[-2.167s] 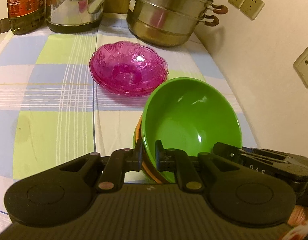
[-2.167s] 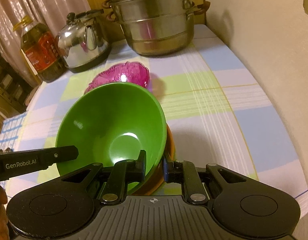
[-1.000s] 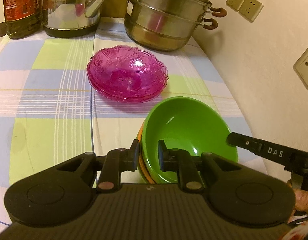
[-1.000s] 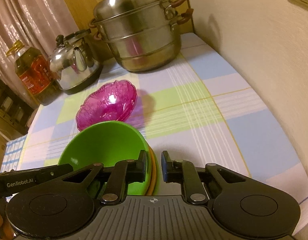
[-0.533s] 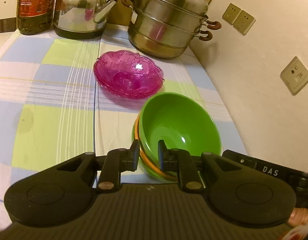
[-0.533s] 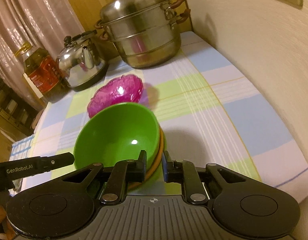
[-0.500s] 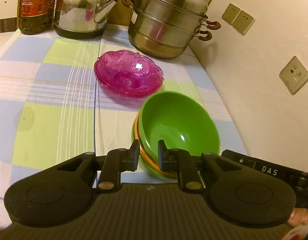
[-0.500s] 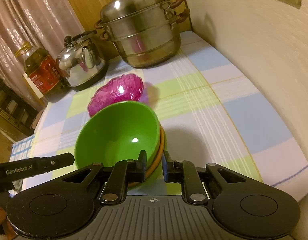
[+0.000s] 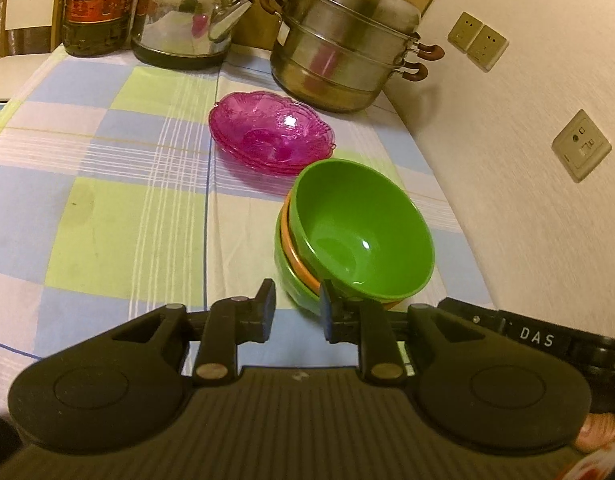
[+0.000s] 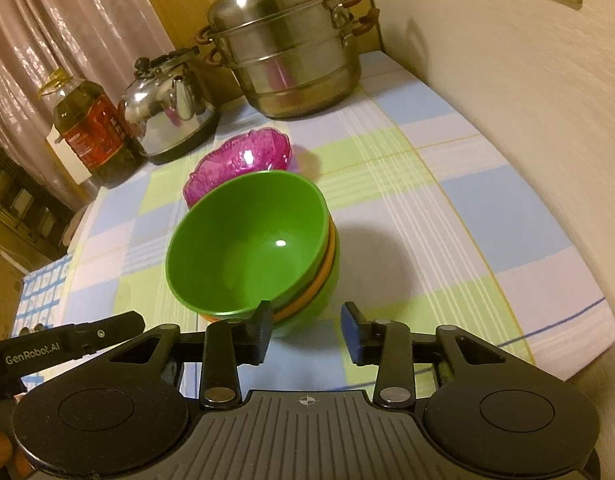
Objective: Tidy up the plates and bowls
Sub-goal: 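Grip the rim of the nested bowl stack with both tools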
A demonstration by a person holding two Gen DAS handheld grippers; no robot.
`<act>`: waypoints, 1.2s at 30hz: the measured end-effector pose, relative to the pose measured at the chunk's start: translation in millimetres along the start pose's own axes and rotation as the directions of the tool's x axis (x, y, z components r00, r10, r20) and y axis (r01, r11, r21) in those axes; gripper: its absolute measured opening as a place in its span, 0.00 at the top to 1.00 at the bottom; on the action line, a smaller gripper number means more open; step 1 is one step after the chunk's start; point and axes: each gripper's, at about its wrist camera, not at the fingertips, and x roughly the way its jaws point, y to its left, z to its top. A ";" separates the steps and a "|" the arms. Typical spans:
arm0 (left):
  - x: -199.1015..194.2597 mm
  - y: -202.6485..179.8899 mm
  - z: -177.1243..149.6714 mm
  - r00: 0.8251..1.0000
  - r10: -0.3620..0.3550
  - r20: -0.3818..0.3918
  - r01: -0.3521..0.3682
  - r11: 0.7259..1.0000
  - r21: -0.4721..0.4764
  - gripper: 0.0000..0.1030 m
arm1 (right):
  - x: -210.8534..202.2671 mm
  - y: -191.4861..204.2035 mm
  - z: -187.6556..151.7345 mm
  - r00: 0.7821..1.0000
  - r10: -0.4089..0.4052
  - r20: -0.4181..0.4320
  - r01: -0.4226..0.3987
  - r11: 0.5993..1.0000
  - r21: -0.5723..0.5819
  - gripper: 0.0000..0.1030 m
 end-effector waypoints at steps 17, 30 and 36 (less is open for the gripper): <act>1.3 4.8 9.3 1.000 -0.012 0.003 0.012 0.999 -0.041 0.69 | -4.1 -3.4 3.8 1.000 -0.006 -0.002 0.006 1.000 0.011 0.60; 34.1 9.3 30.7 1.000 0.005 -0.027 -0.007 0.997 -0.074 0.62 | 13.9 -18.4 23.9 1.000 -0.010 -0.026 0.011 0.999 0.044 0.59; 47.0 6.4 35.9 0.999 0.007 -0.036 -0.010 0.998 -0.070 0.58 | 25.8 -19.9 32.3 0.999 -0.005 -0.036 0.007 0.998 0.061 0.54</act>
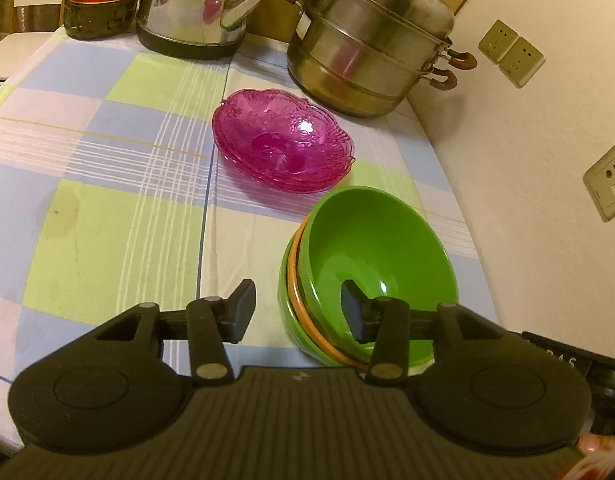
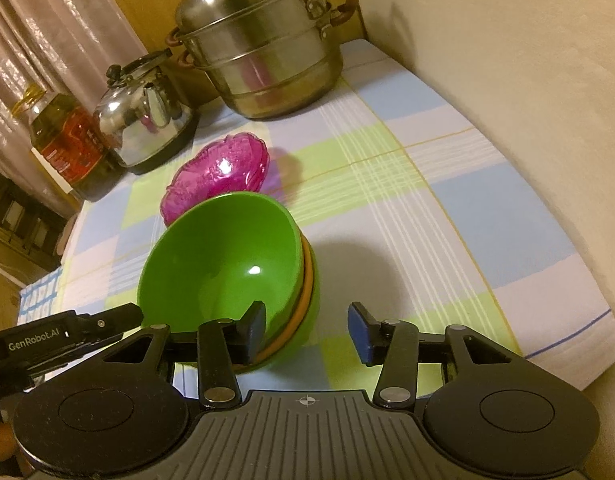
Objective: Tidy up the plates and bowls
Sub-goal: 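Grip the rim of the nested bowl stack with both tools, then lift the bowl stack with both tools and carry it toward the pink dishes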
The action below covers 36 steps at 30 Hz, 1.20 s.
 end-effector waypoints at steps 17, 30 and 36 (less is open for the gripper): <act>40.8 6.4 2.9 0.996 -0.032 -0.078 0.029 0.999 -0.033 0.58 | 48.7 -9.5 7.7 0.993 0.036 -0.108 -0.024 0.993 0.117 0.51; 62.5 15.0 2.5 0.989 -0.078 -0.128 0.063 0.991 -0.117 0.60 | 77.6 -5.0 2.6 0.984 0.058 -0.168 -0.033 0.988 0.148 0.51; 67.7 17.6 1.7 0.986 -0.087 -0.142 0.069 0.989 -0.130 0.64 | 81.9 -8.8 0.3 0.983 0.077 -0.168 -0.045 0.982 0.184 0.52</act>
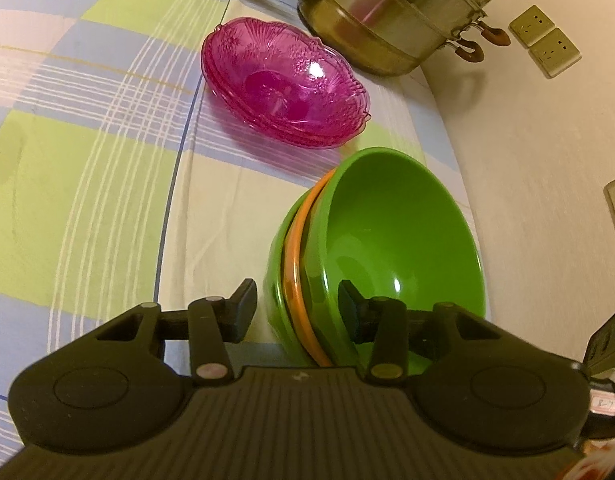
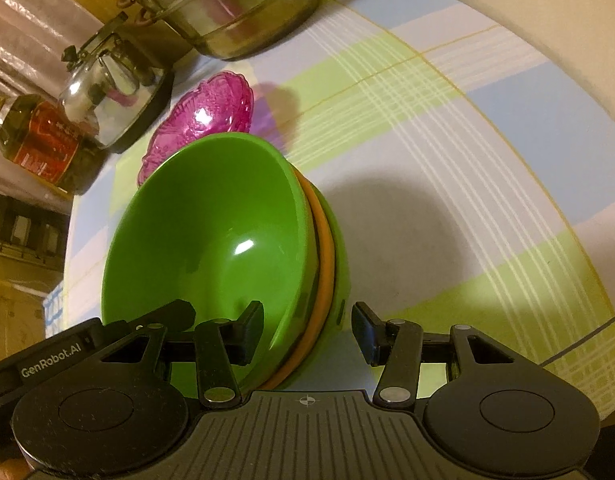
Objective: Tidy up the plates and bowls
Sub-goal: 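Lift the bowl stack with both tools and carry it toward the pink dishes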
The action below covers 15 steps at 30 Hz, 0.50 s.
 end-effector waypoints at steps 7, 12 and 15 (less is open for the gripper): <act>3.0 -0.9 0.6 1.000 -0.006 -0.011 0.006 1.000 -0.010 0.68 | 1.8 -2.2 -0.3 1.000 0.005 0.008 -0.005 1.000 0.016 0.59; 3.6 0.2 0.4 1.000 -0.002 -0.008 0.002 1.000 -0.011 0.68 | 0.8 -3.4 -0.6 1.000 0.000 0.012 0.000 1.000 0.029 0.62; 3.4 -0.5 -0.5 1.000 0.001 -0.005 -0.001 1.000 -0.004 0.69 | -0.4 -4.2 -1.3 1.000 -0.007 0.017 0.006 1.000 0.028 0.67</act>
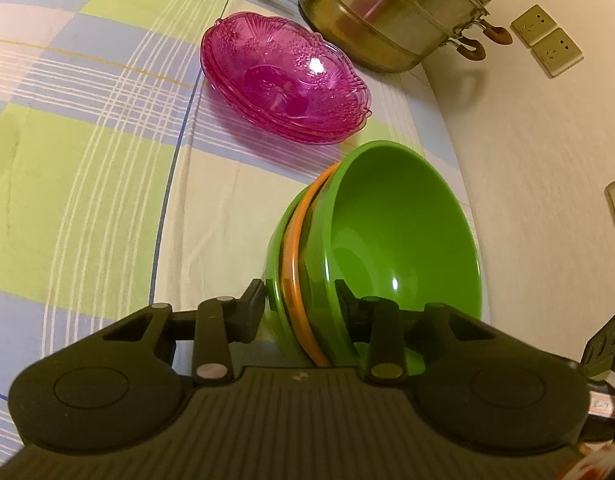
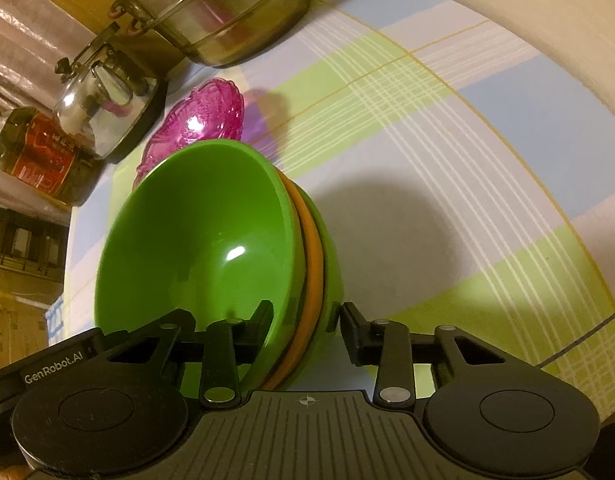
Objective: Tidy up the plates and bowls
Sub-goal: 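Lift the bowl stack with both tools and carry it toward the pink dishes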
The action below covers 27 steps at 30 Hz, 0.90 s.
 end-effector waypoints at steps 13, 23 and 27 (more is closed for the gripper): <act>-3.5 1.4 -1.5 1.000 -0.007 -0.021 0.007 1.000 -0.011 0.69 | -2.9 1.6 -2.4 1.000 -0.014 0.002 0.014 1.000 0.002 0.68; -22.5 -6.1 -2.1 1.000 -0.016 0.009 0.016 1.000 0.002 0.69 | -15.0 6.9 -2.9 1.000 0.003 0.028 -0.002 1.000 -0.014 0.68; -31.1 -9.9 0.2 1.000 -0.019 0.023 0.018 1.000 0.009 0.69 | -21.9 13.4 -1.9 0.999 0.011 0.041 -0.010 1.000 -0.021 0.68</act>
